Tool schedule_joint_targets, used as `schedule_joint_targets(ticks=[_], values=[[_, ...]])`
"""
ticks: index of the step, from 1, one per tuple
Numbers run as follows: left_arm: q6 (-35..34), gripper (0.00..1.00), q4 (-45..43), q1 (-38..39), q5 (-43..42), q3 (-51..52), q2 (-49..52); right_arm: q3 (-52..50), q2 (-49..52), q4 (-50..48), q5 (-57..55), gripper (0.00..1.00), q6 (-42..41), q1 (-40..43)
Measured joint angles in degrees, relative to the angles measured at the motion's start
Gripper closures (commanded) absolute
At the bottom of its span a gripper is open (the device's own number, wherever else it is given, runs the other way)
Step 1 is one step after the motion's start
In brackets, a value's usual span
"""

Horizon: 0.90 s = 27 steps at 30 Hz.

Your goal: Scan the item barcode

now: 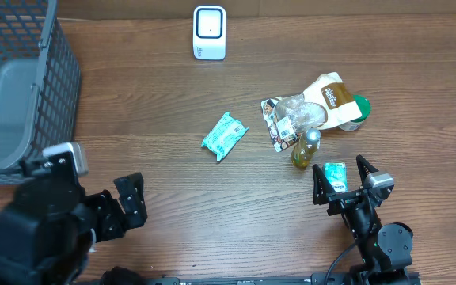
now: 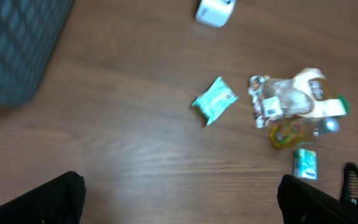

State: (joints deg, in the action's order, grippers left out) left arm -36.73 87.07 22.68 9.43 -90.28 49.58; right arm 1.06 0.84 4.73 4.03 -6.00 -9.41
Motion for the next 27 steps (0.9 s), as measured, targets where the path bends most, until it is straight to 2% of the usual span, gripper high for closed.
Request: schedule_joint_targets(ticks=[4, 13, 27], values=[[-3.2, 0.0, -8.2, -0.3, -0.2, 14.0, -6.5, 0.0, 0.0, 0.0, 0.0, 0.0, 0.0, 0.0], [-5.4, 0.01, -35.6, -1.7, -0.6, 42.3, -16.6, 0.0, 0.0, 0.0, 0.0, 0.0, 0.0, 0.0], [-3.5, 0.0, -84.0, -10.1, -4.8, 71.3, -27.2, 0.0, 0.0, 0.0, 0.0, 0.0, 0.0, 0.0]])
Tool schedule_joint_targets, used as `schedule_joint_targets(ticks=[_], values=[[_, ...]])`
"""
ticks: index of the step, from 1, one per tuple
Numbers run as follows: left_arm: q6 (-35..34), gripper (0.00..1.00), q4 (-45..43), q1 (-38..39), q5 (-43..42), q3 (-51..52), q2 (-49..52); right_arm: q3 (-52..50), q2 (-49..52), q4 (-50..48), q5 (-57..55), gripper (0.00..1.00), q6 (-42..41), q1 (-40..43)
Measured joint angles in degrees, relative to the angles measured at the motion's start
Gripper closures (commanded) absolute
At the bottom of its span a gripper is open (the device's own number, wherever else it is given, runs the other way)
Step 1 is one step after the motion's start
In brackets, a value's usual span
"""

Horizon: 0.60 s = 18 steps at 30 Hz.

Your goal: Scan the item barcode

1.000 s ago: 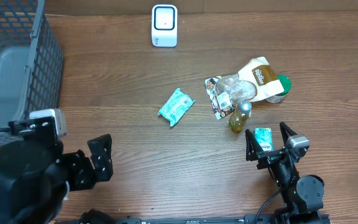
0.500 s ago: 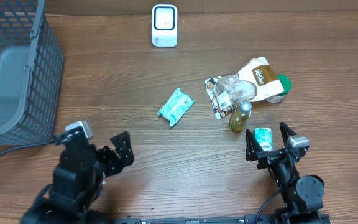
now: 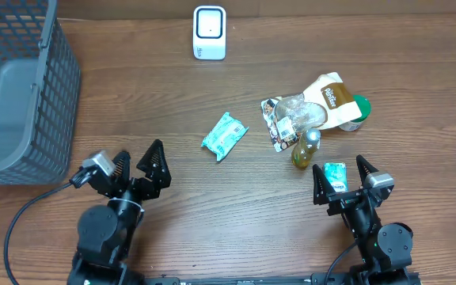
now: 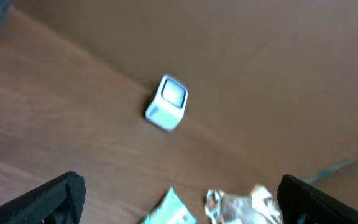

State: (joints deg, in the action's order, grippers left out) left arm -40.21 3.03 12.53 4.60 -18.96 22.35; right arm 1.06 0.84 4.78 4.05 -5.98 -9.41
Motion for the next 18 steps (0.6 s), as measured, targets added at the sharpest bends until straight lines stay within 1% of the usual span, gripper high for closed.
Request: schedule_joint_targets(ticks=[3, 9, 14, 18], values=[[0.6, 0.01, -5.4, -2.2, -1.0, 4.3, -2.1, 0.0, 0.0, 0.0, 0.0, 0.0, 0.0, 0.0], [1.4, 0.0, -10.3, -5.1, -1.9, 11.0, -5.8, 0.0, 0.0, 0.0, 0.0, 0.0, 0.0, 0.0], [1.4, 0.01, -12.1, -6.4, -2.3, 15.5, -10.2, 0.0, 0.0, 0.0, 0.0, 0.0, 0.0, 0.0], [2.4, 0.0, -10.3, -6.6, -2.3, 18.0, -12.7, 0.0, 0.0, 0.0, 0.0, 0.0, 0.0, 0.0]])
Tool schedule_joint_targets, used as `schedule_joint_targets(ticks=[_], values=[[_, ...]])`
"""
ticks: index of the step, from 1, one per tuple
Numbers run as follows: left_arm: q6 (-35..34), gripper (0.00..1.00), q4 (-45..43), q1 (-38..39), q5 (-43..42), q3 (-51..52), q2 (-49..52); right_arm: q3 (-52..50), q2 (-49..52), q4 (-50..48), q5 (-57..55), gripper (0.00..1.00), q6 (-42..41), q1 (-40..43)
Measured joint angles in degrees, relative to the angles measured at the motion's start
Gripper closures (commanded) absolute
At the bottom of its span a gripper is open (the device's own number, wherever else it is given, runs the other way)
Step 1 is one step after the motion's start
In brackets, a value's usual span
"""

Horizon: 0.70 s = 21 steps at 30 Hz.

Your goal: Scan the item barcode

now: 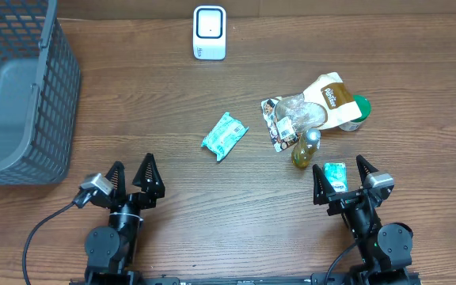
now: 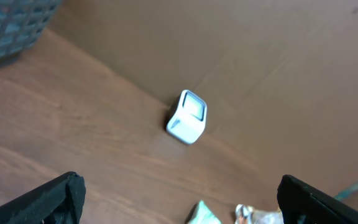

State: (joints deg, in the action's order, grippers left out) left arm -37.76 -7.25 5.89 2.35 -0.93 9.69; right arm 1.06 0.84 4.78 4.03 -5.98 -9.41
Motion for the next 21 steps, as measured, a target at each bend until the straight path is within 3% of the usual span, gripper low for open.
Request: schedule_joint_targets(ticks=[10, 21], values=[[10.2, 0.01, 8.0, 0.0, 0.0, 0.4, -6.3, 0.0, 0.0, 0.0, 0.0, 0.0, 0.0, 0.0], [28.5, 0.0, 11.2, 0.0, -3.7, 0.4, -8.8, 0.0, 0.0, 0.0, 0.0, 0.0, 0.0, 0.0]])
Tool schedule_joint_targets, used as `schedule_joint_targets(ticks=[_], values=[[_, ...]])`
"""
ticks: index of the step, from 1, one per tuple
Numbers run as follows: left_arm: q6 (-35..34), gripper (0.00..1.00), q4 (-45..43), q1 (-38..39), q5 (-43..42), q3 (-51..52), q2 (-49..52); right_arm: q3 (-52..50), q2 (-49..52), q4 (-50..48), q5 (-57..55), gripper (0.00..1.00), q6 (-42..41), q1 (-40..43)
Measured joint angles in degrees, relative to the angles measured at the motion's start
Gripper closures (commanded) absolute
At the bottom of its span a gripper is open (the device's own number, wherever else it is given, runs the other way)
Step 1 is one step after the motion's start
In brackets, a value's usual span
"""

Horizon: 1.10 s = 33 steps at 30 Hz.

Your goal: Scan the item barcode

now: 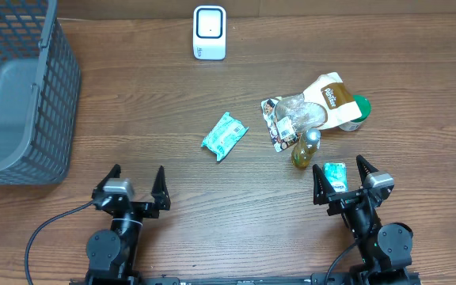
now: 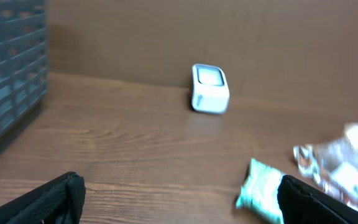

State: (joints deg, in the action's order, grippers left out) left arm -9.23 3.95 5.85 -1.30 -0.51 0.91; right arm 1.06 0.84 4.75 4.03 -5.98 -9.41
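The white barcode scanner (image 1: 210,32) stands at the back of the table, its window facing up; the left wrist view shows the scanner (image 2: 210,88) straight ahead. A teal packet (image 1: 225,135) lies mid-table, and the same packet (image 2: 261,184) is low right in the wrist view. My left gripper (image 1: 135,183) rests at the near edge, open and holding nothing; in its own view the left gripper (image 2: 179,205) has its fingers (image 2: 42,202) wide apart. My right gripper (image 1: 343,180) is open at the near right. A small teal carton (image 1: 335,174) lies on the table between its fingertips.
A grey wire basket (image 1: 14,87) fills the far left, and the basket (image 2: 8,93) also shows in the wrist view. A pile of bagged snacks (image 1: 317,111) and a small bottle (image 1: 305,149) lie right of centre, just beyond the right gripper.
My left arm has settled a little nearer the front edge and turned to face straight back. Its camera now looks level along the table instead of upward. The right arm has not moved.
My left arm was first raised at the near left, its camera looking down on the items. Then it was low near the front edge, angled toward the back right, and later lower still. Now it sits squared to the back. No item has moved.
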Motion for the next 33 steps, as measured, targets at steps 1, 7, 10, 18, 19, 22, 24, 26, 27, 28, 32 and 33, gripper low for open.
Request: schedule_joint_targets(ticks=[1, 7, 10, 18, 19, 22, 24, 26, 27, 28, 32, 33], values=[[1.3, 0.0, 0.2, 0.0, -0.5, 0.0, 0.0, 0.0, 0.0, 0.0, 0.0, 0.0, 0.0, 0.0], [7.2, 0.01, 0.1, -1.3, -2.3, 0.0, 0.0, 0.0, 0.0, 0.0, 0.0, 0.0, 0.0, 0.0], [8.3, 0.0, 0.1, -2.4, -2.6, 0.0, 0.0, 0.0, 0.0, 0.0, 0.0, 0.0, 0.0, 0.0], [9.4, 0.01, 0.1, -2.6, -2.8, 0.0, 0.0, 0.0, 0.0, 0.0, 0.0, 0.0, 0.0, 0.0], [9.4, 0.01, 0.1, -2.6, -2.8, 0.0, 0.0, 0.0, 0.0, 0.0, 0.0, 0.0, 0.0, 0.0], [9.4, 0.0, 0.1, -2.6, -2.8, 0.0, 0.0, 0.0, 0.0, 0.0, 0.0, 0.0, 0.0, 0.0], [9.4, 0.0, 0.1, -2.6, -2.8, 0.0, 0.0, 0.0, 0.0, 0.0, 0.0, 0.0, 0.0, 0.0], [9.4, 0.01, 0.1, -2.6, -2.8, 0.0, 0.0, 0.0, 0.0, 0.0, 0.0, 0.0, 0.0, 0.0], [9.4, 0.01, 0.1, -2.6, -2.8, 0.0, 0.0, 0.0, 0.0, 0.0, 0.0, 0.0, 0.0, 0.0], [9.4, 0.0, 0.1, -2.6, -2.8, 0.0, 0.0, 0.0, 0.0, 0.0, 0.0, 0.0, 0.0, 0.0], [9.4, 0.0, 0.1, -2.6, -2.8, 0.0, 0.0, 0.0, 0.0, 0.0, 0.0, 0.0, 0.0, 0.0], [9.4, 0.01, 0.1, -2.6, -2.8, 0.0, 0.0, 0.0, 0.0, 0.0, 0.0, 0.0, 0.0, 0.0]])
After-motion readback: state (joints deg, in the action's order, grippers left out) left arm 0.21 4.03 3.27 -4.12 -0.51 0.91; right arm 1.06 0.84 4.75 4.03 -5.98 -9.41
